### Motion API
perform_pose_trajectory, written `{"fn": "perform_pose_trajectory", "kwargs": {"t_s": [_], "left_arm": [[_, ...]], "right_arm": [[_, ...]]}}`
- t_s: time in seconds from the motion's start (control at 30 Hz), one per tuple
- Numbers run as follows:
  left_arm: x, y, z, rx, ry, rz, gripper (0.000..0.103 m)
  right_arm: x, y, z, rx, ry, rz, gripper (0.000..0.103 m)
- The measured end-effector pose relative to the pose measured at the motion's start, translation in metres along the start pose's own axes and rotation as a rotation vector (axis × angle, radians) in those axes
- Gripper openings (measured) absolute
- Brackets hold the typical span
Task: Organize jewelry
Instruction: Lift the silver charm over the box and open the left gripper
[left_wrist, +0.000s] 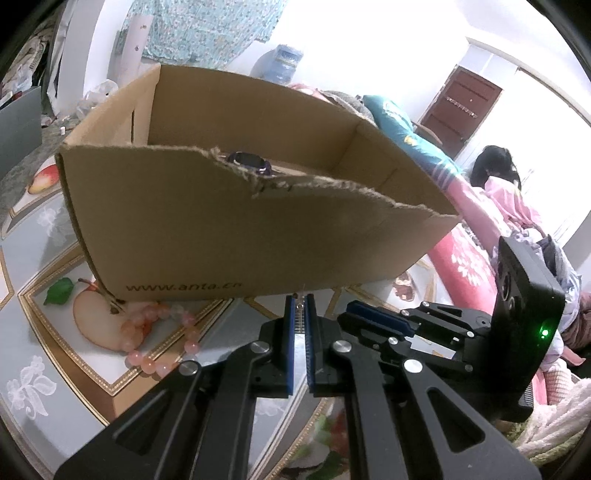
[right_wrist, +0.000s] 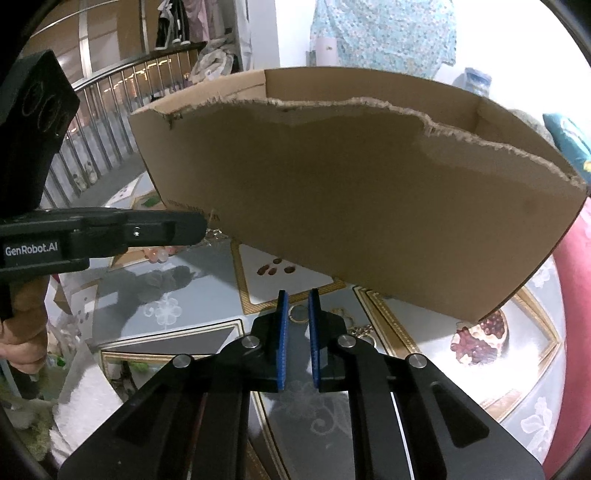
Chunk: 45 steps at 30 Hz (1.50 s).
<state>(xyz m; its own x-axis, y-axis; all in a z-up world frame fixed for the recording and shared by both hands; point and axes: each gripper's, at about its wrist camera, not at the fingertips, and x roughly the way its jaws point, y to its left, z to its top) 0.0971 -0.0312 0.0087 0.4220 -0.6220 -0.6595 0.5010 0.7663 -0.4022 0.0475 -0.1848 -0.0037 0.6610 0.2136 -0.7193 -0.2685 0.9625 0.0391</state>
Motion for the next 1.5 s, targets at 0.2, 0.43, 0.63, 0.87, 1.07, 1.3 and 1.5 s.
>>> {"fn": "perform_pose_trajectory", "kwargs": {"t_s": [0.2,0.43,0.63,0.87,1.07,1.3,1.5], "left_arm": [[-0.021,-0.009,0.000,0.022,-0.043,-0.025,0.004],[-0.057,-0.026,0.010,0.063,-0.122,-0.086,0.004],[-0.073,-0.040,0.028,0.097,-0.168,-0.113,0.004],[-0.054,-0.042,0.069,0.098,-0.138,-0.105,0.004],[-0.005,-0.029,0.105,0.047,-0.012,-0.036,0.004],[0.035,-0.015,0.127,0.025,0.075,0.030,0.005],[0.038,-0.006,0.129,-0.006,0.072,0.022,0.017]], "right_arm": [[-0.019,0.003,0.000,0.006,-0.050,0.019,0.008],[-0.049,-0.003,0.010,0.070,-0.118,0.124,0.008],[-0.071,-0.017,0.032,0.110,-0.199,0.168,0.008],[-0.069,-0.051,0.079,0.149,-0.210,0.213,0.008],[-0.021,-0.071,0.121,0.172,-0.066,0.222,0.008],[0.022,-0.086,0.143,0.217,0.069,0.288,0.011],[0.025,-0.099,0.142,0.264,0.071,0.329,0.012]]}}
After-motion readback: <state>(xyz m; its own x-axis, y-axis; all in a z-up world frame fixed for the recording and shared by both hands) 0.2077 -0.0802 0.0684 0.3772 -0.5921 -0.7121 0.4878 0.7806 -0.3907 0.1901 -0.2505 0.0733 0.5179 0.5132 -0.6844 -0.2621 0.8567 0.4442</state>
